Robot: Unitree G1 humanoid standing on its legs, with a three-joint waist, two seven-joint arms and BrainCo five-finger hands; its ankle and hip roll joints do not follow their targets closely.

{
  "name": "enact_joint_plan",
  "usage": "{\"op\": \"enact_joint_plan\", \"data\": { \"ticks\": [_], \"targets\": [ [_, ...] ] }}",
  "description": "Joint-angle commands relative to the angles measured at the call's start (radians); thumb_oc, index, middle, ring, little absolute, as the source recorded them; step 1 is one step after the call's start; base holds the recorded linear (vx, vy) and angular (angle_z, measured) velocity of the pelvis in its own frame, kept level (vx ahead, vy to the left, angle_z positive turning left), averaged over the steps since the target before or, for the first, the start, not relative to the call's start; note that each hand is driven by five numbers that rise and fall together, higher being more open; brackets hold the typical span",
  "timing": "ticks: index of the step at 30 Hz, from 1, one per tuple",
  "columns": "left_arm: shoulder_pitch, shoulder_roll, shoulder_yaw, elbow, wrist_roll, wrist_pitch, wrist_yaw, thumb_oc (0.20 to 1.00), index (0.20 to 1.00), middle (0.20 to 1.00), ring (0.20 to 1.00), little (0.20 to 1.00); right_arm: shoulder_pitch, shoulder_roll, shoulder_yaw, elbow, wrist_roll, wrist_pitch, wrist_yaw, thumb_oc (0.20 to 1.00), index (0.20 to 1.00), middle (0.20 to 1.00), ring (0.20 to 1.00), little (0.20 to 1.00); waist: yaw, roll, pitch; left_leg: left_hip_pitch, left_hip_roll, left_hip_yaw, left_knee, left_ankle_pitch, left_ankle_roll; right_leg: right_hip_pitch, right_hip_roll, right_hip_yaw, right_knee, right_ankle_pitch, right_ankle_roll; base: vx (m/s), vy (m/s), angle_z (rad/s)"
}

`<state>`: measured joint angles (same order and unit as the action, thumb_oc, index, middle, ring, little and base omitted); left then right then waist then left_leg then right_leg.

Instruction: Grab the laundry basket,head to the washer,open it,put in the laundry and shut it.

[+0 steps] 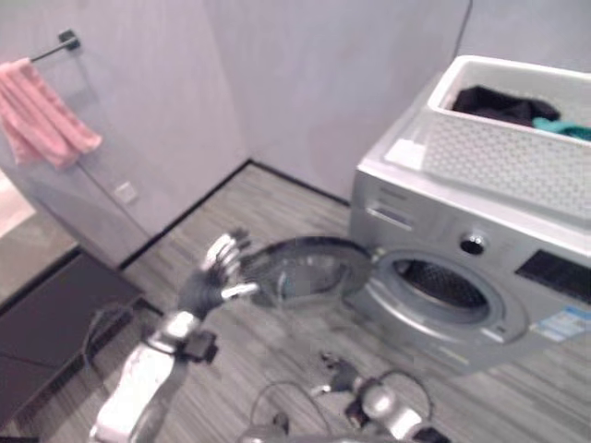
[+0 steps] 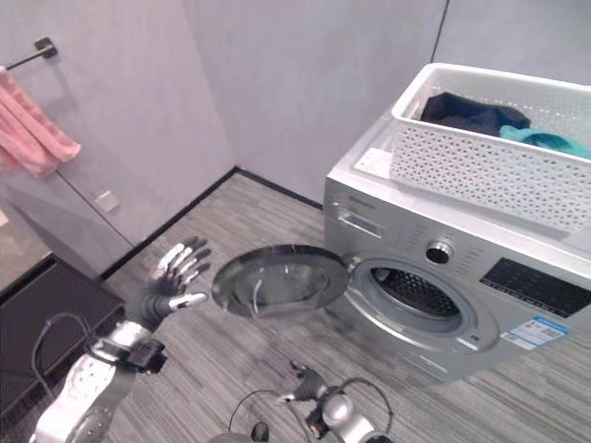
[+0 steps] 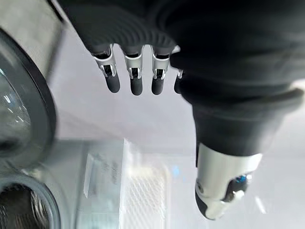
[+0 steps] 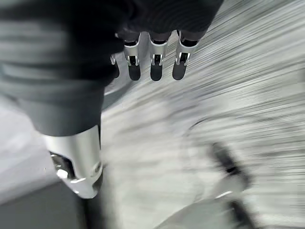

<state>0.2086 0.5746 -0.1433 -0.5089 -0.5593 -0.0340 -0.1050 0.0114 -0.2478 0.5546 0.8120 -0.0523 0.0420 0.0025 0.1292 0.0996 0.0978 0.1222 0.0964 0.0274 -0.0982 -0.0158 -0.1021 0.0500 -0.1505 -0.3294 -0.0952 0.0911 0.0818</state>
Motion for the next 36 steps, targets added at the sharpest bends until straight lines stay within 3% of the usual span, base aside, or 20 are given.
{"op": "enact_joint_plan", "data": {
  "ticks": [1,2,3,5,6,7,8,9,10,11,12,13,16,17,18,20,22,25,33,36],
  "targets": [
    [-0.113,0.092,0.012,-0.106,-0.072,0.007,-0.057,1.0,1.0,1.0,1.0,1.0,-0.055,0.0,-0.023,0.055,-0.084,-0.017,0.021,1.0,1.0,1.0,1.0,1.0,-0.03,0.001,0.004,0.023,-0.008,0.036,0.023,-0.075,0.055,0.042,-0.003,0.053,0.015,-0.099,0.011,0.06,-0.008,-0.53],
    [-0.283,0.256,-0.052,-0.142,-0.205,0.019,-0.113,1.0,1.0,1.0,1.0,1.0,0.01,-0.063,-0.047,0.079,-0.157,-0.013,0.029,1.0,1.0,1.0,1.0,1.0,-0.079,0.004,0.002,0.042,-0.003,0.069,0.023,-0.083,0.051,0.039,0.002,0.073,0.017,-0.097,0.021,0.06,-0.013,-0.54],
    [-0.291,0.257,-0.058,-0.138,-0.206,0.017,-0.113,1.0,1.0,1.0,1.0,1.0,0.009,-0.062,-0.051,0.079,-0.158,-0.013,0.03,1.0,1.0,1.0,1.0,1.0,-0.075,0.002,0.001,0.039,-0.005,0.07,0.022,-0.079,0.051,0.035,0.0,0.073,0.016,-0.093,0.021,0.07,-0.017,-0.46],
    [-0.534,0.312,-0.256,-0.114,-0.377,0.039,-0.163,1.0,1.0,1.0,1.0,1.0,0.049,-0.106,-0.064,0.112,-0.192,-0.008,0.029,1.0,1.0,1.0,1.0,1.0,-0.129,0.005,0.005,0.048,-0.002,0.091,0.023,-0.083,0.05,0.027,0.003,0.092,0.018,-0.091,0.028,0.02,-0.007,-0.23],
    [-0.549,0.311,-0.269,-0.106,-0.377,0.035,-0.164,1.0,1.0,1.0,1.0,1.0,0.05,-0.104,-0.071,0.112,-0.192,-0.008,0.029,1.0,1.0,1.0,1.0,1.0,-0.121,0.003,0.003,0.044,-0.004,0.092,0.022,-0.079,0.05,0.022,0.001,0.094,0.017,-0.088,0.028,0.02,-0.008,-0.25],
    [-0.699,0.22,-0.43,-0.018,-0.454,0.023,-0.158,1.0,1.0,1.0,1.0,1.0,0.071,-0.141,-0.096,0.12,-0.206,-0.002,0.021,1.0,1.0,1.0,1.0,1.0,-0.155,0.004,0.008,0.048,-0.003,0.105,0.022,-0.079,0.049,0.017,0.001,0.104,0.017,-0.085,0.034,0.02,-0.008,-0.53],
    [-0.748,0.147,-0.527,0.052,-0.495,0.025,-0.154,1.0,1.0,1.0,1.0,1.0,0.079,-0.16,-0.113,0.129,-0.207,0.005,0.009,1.0,1.0,1.0,1.0,1.0,-0.174,0.005,0.012,0.053,-0.001,0.111,0.023,-0.081,0.049,0.019,0.001,0.112,0.016,-0.087,0.036,0.04,-0.012,-0.51],
    [-0.78,0.056,-0.611,0.147,-0.531,0.04,-0.152,1.0,1.0,1.0,1.0,1.0,0.078,-0.169,-0.137,0.149,-0.202,0.012,0.0,1.0,1.0,1.0,1.0,1.0,-0.19,0.004,0.013,0.052,-0.004,0.116,0.02,-0.078,0.051,0.015,0.001,0.119,0.014,-0.085,0.038,0.02,-0.007,-0.53],
    [-0.781,0.056,-0.611,0.148,-0.531,0.039,-0.152,1.0,1.0,1.0,1.0,1.0,0.078,-0.169,-0.137,0.149,-0.202,0.012,0.0,1.0,1.0,1.0,1.0,1.0,-0.19,0.004,0.012,0.051,-0.004,0.117,0.02,-0.078,0.051,0.014,0.001,0.119,0.014,-0.085,0.038,0.03,-0.008,-0.18],
    [-0.795,-0.078,-0.658,0.236,-0.564,0.037,-0.151,1.0,1.0,1.0,1.0,1.0,0.073,-0.168,-0.159,0.184,-0.187,0.021,-0.011,1.0,1.0,1.0,1.0,1.0,-0.219,0.0,0.017,0.055,-0.004,0.125,0.019,-0.078,0.052,0.013,0.003,0.132,0.014,-0.086,0.037,0.09,0.002,-0.32],
    [-0.747,-0.373,-0.642,0.537,-0.52,0.025,-0.141,1.0,1.0,1.0,1.0,1.0,0.065,-0.214,-0.206,0.213,-0.172,0.019,-0.049,1.0,1.0,1.0,1.0,1.0,-0.284,-0.012,0.024,0.07,-0.003,0.153,0.014,-0.082,0.055,0.003,0.01,0.172,0.017,-0.086,0.036,0.09,0.001,-0.29],
    [-0.748,-0.375,-0.642,0.539,-0.519,0.025,-0.142,1.0,1.0,1.0,1.0,1.0,0.065,-0.215,-0.207,0.213,-0.172,0.019,-0.049,1.0,1.0,1.0,1.0,1.0,-0.283,-0.012,0.021,0.066,-0.004,0.154,0.013,-0.079,0.055,-0.001,0.009,0.172,0.017,-0.084,0.035,0.07,0.008,-0.33],
    [-0.689,-0.553,-0.659,0.878,-0.471,0.108,-0.218,1.0,1.0,1.0,1.0,1.0,0.025,-0.289,-0.292,0.286,-0.098,0.019,-0.078,1.0,1.0,1.0,1.0,1.0,-0.324,-0.029,0.034,0.056,-0.01,0.172,0.011,-0.08,0.059,-0.037,0.016,0.213,0.022,-0.071,0.03,-0.03,-0.002,-0.43],
    [-0.684,-0.587,-0.673,1.017,-0.417,0.105,-0.207,1.0,1.0,1.0,1.0,1.0,0.003,-0.298,-0.297,0.295,-0.081,0.023,-0.083,1.0,1.0,1.0,1.0,1.0,-0.329,-0.033,0.04,0.046,-0.012,0.174,0.011,-0.079,0.061,-0.054,0.017,0.222,0.025,-0.065,0.03,-0.03,-0.002,-0.06],
    [-0.684,-0.587,-0.673,1.017,-0.417,0.105,-0.207,1.0,1.0,1.0,1.0,1.0,0.003,-0.298,-0.296,0.295,-0.081,0.023,-0.083,1.0,1.0,1.0,1.0,1.0,-0.328,-0.033,0.04,0.045,-0.012,0.174,0.011,-0.079,0.061,-0.055,0.017,0.222,0.025,-0.065,0.03,-0.06,0.006,-0.12],
    [-0.714,-0.643,-0.719,1.286,-0.192,0.135,-0.195,1.0,1.0,1.0,1.0,1.0,-0.033,-0.276,-0.311,0.276,0.0,0.023,-0.093,1.0,1.0,1.0,1.0,1.0,-0.347,-0.044,0.057,0.001,-0.02,0.186,0.011,-0.076,0.065,-0.121,0.021,0.25,0.034,-0.047,0.03,-0.13,-0.007,-0.29],
    [-0.726,-0.638,-0.655,1.386,-0.12,0.122,-0.14,1.0,1.0,1.0,1.0,1.0,-0.032,-0.245,-0.321,0.229,0.048,0.019,-0.116,1.0,1.0,1.0,1.0,1.0,-0.351,-0.05,0.057,-0.021,-0.022,0.193,0.011,-0.073,0.067,-0.149,0.024,0.258,0.036,-0.039,0.031,-0.08,-0.027,-0.3],
    [-0.698,-0.609,-0.593,1.385,-0.113,0.102,-0.119,1.0,1.0,1.0,1.0,1.0,-0.011,-0.226,-0.343,0.156,0.073,0.014,-0.131,1.0,1.0,1.0,1.0,1.0,-0.352,-0.056,0.06,-0.038,-0.025,0.199,0.011,-0.076,0.069,-0.177,0.027,0.277,0.037,-0.03,0.032,-0.03,-0.026,-0.22],
    [-0.573,-0.448,-0.538,1.17,-0.118,0.049,-0.053,1.0,1.0,1.0,1.0,1.0,0.057,-0.199,-0.386,0.034,0.075,0.006,-0.149,1.0,1.0,1.0,1.0,1.0,-0.314,-0.044,0.077,-0.057,-0.03,0.168,0.011,-0.069,0.073,-0.174,0.02,0.257,0.032,-0.026,0.026,-0.01,-0.024,-0.02],
    [-0.476,-0.366,-0.473,1.073,-0.11,0.044,-0.021,1.0,1.0,1.0,1.0,1.0,0.163,-0.164,-0.415,-0.154,0.034,0.005,-0.126,1.0,1.0,1.0,1.0,1.0,-0.307,-0.039,0.075,-0.059,-0.029,0.169,0.011,-0.071,0.077,-0.169,0.021,0.25,0.026,-0.031,0.026,0.0,-0.002,0.12]
  ]
}}
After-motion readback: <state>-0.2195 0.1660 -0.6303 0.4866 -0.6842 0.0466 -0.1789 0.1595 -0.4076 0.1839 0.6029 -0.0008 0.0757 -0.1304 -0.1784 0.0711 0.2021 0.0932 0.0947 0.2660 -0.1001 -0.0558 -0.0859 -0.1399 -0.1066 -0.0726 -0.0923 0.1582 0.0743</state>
